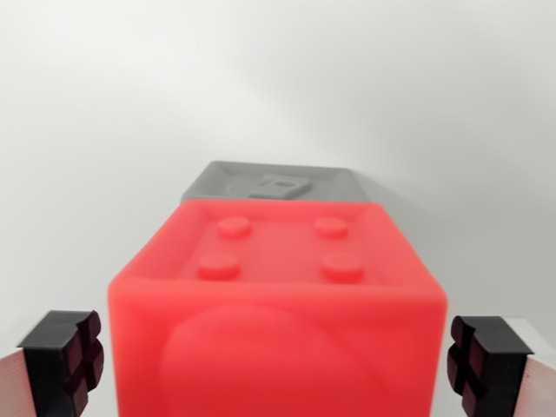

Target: Destack cube

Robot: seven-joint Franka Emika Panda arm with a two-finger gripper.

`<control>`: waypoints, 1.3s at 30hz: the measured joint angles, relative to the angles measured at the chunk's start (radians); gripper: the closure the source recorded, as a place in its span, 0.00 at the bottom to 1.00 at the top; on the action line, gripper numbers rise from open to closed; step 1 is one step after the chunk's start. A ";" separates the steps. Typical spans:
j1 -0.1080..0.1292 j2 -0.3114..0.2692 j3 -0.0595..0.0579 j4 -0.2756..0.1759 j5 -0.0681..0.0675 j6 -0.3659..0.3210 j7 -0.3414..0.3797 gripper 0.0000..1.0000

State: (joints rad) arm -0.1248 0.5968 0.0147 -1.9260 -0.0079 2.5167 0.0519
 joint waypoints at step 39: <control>0.000 0.015 0.000 0.003 0.000 0.013 0.000 1.00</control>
State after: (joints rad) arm -0.1245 0.6113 0.0144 -1.9225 -0.0083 2.5295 0.0518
